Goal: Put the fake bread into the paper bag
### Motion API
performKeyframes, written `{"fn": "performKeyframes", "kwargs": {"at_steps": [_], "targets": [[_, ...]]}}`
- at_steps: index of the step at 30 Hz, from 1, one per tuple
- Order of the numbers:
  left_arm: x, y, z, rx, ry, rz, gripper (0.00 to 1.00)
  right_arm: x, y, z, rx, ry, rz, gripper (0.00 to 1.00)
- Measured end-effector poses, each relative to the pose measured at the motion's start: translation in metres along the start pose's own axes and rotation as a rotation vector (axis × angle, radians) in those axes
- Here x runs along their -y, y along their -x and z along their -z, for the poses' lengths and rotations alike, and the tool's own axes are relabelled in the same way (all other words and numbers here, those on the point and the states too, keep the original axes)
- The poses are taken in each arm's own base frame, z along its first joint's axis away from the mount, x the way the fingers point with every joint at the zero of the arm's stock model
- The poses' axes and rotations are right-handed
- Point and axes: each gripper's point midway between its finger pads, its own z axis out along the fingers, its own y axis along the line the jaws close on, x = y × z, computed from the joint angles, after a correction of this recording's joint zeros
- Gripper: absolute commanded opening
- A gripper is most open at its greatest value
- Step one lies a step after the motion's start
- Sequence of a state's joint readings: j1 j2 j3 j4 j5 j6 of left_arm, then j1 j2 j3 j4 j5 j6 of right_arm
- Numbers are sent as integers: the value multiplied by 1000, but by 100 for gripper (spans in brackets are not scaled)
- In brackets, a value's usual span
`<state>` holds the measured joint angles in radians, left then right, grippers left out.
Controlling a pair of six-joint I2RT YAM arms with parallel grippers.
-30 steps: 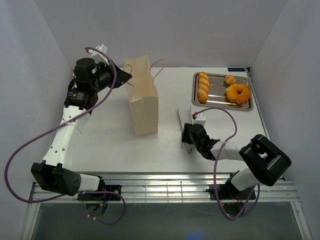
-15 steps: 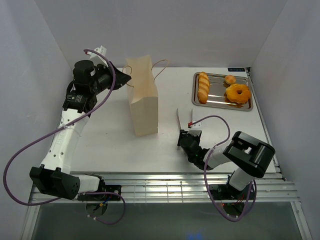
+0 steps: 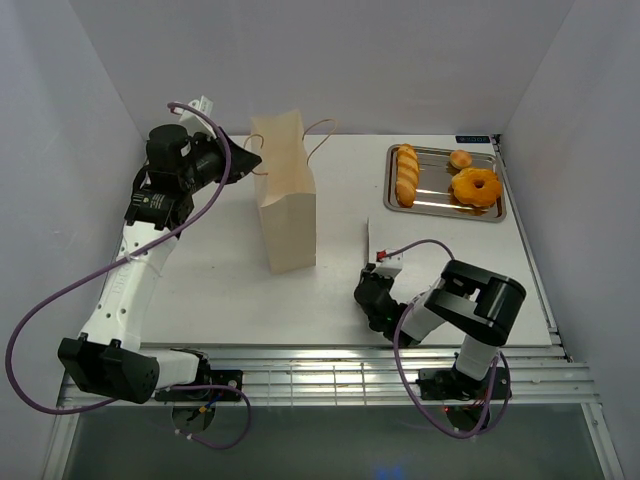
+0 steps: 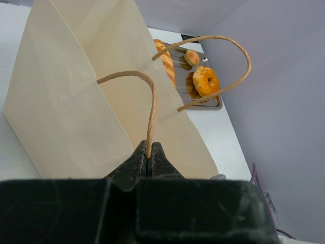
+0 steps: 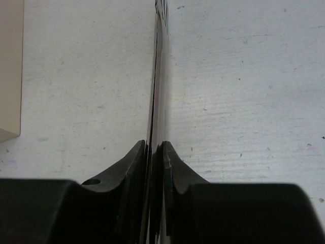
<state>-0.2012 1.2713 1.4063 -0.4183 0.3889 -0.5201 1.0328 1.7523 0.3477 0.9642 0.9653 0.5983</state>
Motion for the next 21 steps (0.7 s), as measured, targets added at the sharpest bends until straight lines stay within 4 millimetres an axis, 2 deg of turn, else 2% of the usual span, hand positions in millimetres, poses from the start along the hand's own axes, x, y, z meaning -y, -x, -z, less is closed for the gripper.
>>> {"fn": "performKeyframes", "kwargs": {"at_steps": [3,6,8,10,13,17,19,21], "targets": [[-2,-3,0,-7,3,3,0,-1,2,5,-2,15,-10,8],[-2,-4,-1,-9,4,4,0,9,4,15,-27,18,57,8],[-2,-4,-1,-8,4,4,0,16,14,18,-46,24,84,8],[-2,-4,-1,-8,4,4,0,26,39,10,-50,13,49,8],[-2,-4,-1,-9,4,4,0,44,95,-9,-8,-18,-44,8],[-2,-4,-1,-9,2,4,0,55,164,-16,48,27,-117,8],[-2,-4,-1,-10,0,4,0,63,193,-21,61,48,-151,8],[-1,-4,-1,-11,-3,5,0,80,219,-32,51,64,-198,11]]}}
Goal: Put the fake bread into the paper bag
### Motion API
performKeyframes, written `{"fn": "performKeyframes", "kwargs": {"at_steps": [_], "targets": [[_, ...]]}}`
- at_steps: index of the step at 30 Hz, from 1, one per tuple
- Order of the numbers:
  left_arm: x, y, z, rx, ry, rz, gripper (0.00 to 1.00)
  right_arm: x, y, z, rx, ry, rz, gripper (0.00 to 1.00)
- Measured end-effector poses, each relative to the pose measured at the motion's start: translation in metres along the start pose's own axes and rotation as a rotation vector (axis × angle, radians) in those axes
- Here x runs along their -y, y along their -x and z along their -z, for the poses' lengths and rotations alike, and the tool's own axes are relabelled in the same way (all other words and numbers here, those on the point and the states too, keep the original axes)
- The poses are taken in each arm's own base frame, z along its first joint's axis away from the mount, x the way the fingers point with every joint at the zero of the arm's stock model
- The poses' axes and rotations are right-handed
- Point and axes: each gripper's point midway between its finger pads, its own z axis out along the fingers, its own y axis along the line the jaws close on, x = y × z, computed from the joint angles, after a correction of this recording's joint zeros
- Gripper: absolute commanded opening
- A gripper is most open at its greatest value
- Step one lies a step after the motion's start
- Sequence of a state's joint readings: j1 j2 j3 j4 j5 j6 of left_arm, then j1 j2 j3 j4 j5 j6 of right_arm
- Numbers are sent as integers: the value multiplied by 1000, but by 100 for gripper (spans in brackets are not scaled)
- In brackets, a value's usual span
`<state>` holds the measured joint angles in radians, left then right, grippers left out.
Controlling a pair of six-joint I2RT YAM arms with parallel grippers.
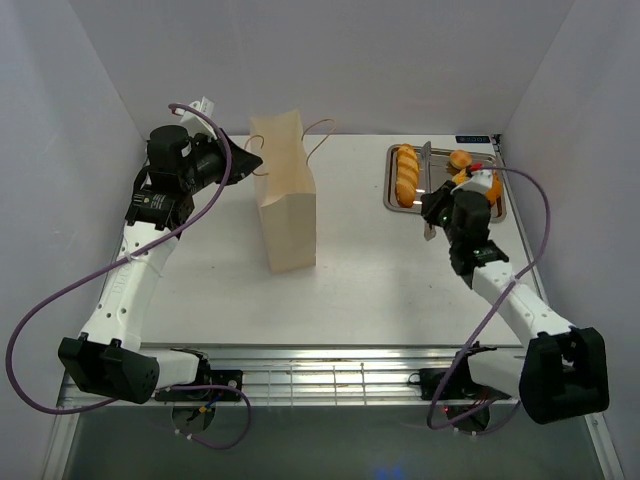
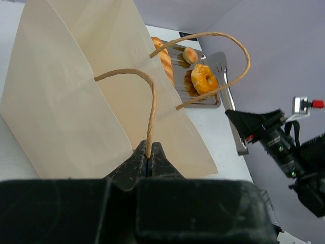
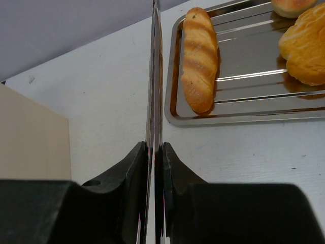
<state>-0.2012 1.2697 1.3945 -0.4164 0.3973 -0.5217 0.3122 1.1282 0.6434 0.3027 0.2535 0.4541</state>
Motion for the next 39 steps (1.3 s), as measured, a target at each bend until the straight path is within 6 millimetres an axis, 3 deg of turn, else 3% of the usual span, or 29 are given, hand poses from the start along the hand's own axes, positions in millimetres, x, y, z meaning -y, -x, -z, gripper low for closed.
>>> {"fn": "performKeyframes", "kwargs": {"at_steps": [2,5,9,12,16,20,24,30,34,39], "targets": [[1,0,0,-2,-6,1,0,18,23,-15,-23,2,-51,15],[2,0,0,0,-10,0,0,45,35,-39,-108,31,-143,15],[2,1,0,1,-10,-1,0,66,14,-50,-233,90,-301,22],[2,1,0,1,-11,-1,0,70,0,-52,-305,140,-401,25],[2,0,0,-1,-13,-1,0,66,-4,-52,-346,196,-486,28],[2,0,-1,-4,-15,0,0,62,8,-49,-334,248,-541,31],[2,-2,-4,-11,-21,1,0,74,16,-43,-311,258,-629,35],[3,-1,-6,-11,-35,-1,0,101,-7,-24,-352,198,-829,42],[4,-1,-6,-11,-38,-2,0,104,-4,-18,-355,200,-883,49],[6,-2,-5,-16,-49,-2,0,101,4,-20,-351,225,-874,50]]}}
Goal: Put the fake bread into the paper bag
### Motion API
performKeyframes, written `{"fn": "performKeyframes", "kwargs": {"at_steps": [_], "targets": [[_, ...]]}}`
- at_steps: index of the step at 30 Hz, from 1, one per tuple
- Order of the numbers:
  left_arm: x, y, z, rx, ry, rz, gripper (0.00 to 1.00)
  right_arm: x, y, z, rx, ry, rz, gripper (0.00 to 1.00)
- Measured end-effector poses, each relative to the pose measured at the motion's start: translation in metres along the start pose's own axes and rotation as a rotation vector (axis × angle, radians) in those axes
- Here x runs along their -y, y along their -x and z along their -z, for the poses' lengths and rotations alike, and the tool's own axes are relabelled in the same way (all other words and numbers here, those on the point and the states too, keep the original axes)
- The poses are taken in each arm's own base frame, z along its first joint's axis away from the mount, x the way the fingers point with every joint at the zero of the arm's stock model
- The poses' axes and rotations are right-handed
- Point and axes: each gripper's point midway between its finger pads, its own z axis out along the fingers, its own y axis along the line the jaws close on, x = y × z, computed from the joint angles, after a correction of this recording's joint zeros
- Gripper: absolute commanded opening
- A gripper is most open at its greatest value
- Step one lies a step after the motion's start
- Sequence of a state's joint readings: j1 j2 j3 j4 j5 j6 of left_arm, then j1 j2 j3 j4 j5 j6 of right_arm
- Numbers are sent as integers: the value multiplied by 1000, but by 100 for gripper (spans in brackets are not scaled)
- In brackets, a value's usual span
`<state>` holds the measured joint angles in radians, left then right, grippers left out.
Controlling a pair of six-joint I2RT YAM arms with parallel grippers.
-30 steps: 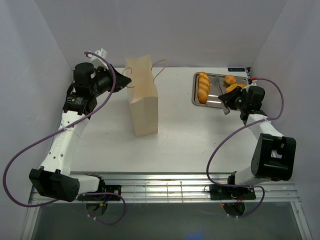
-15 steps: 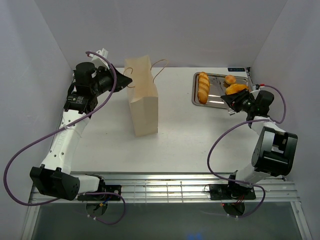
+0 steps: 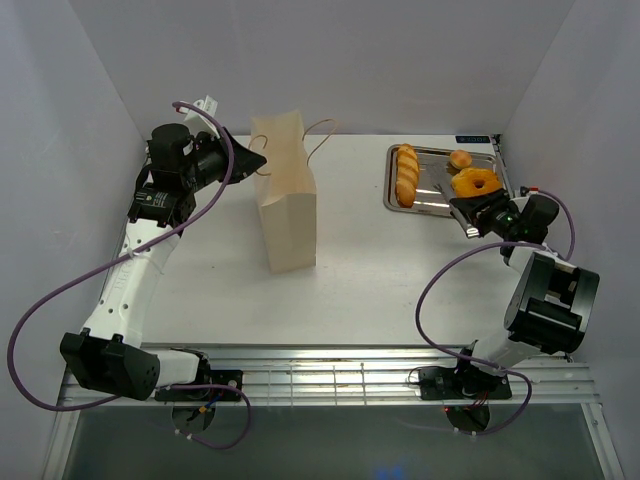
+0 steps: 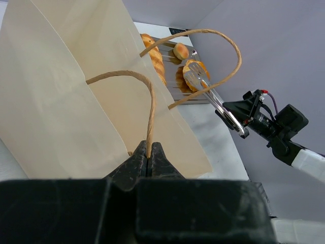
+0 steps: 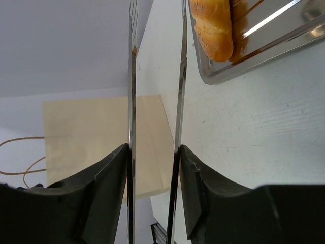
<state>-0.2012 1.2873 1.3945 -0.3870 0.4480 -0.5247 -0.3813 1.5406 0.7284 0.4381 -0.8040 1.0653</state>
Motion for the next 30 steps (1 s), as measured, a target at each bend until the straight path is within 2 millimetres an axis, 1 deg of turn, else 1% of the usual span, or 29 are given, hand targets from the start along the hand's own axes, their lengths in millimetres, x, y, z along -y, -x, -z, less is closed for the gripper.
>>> {"fn": "performKeyframes", "kwargs": {"at_steps": [2,5,9,12,20,23,30], "targets": [[1,-1,0,-4,-8,1,0,-2,4,-4,-7,4,9,50],[2,-1,0,-6,-12,3,0,-1,16,-13,-13,-2,24,52],[2,-1,0,-6,-13,3,0,5,32,-32,-30,-36,71,53],[3,0,0,-4,-14,1,0,7,40,-48,-46,-56,115,53],[3,0,0,-3,-14,1,0,21,51,-83,-96,-111,209,53],[2,-1,-1,-6,-13,3,0,28,56,-92,-101,-139,235,54],[-2,-4,-6,-17,-7,10,0,34,62,-113,-125,-141,278,54]]}}
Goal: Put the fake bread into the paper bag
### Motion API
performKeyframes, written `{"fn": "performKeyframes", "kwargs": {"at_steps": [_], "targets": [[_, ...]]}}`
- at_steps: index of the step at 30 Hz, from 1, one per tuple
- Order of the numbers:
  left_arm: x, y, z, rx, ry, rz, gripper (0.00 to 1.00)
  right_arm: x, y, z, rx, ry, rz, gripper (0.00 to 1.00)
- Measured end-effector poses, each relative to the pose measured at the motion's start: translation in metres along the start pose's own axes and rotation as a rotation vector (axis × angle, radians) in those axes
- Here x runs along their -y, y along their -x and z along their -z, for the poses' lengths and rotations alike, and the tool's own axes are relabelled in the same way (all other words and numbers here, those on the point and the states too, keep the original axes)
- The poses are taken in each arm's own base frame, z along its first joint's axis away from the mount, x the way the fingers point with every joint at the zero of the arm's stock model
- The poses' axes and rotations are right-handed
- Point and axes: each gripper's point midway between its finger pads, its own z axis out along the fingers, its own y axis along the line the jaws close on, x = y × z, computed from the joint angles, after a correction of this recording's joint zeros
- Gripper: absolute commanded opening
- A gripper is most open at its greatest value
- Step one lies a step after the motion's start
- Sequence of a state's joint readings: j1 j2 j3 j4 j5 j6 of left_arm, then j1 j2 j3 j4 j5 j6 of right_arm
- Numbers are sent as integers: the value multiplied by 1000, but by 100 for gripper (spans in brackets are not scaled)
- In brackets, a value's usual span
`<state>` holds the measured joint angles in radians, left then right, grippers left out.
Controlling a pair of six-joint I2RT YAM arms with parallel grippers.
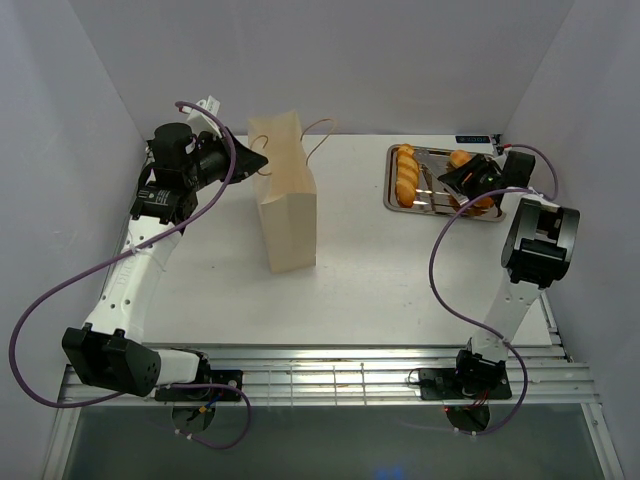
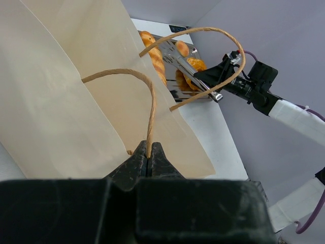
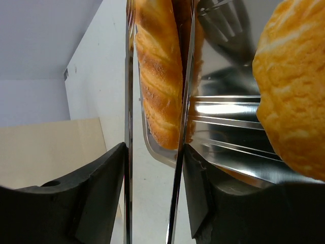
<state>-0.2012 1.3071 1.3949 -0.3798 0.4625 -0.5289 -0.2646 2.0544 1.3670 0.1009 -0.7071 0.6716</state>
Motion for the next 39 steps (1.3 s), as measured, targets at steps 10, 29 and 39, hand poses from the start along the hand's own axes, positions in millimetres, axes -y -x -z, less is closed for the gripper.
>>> {"fn": "performKeyframes", "kwargs": {"at_steps": [10,29,39], "targets": [[0,0,0,-1,-1,0,0,2,-14,-22,-56,17,20,53],[0,0,0,-1,-2,0,0,-3,-20,-26,-100,62,28,43],[0,0,0,-1,-2,0,0,-8,-20,-26,-110,83,28,20]]}}
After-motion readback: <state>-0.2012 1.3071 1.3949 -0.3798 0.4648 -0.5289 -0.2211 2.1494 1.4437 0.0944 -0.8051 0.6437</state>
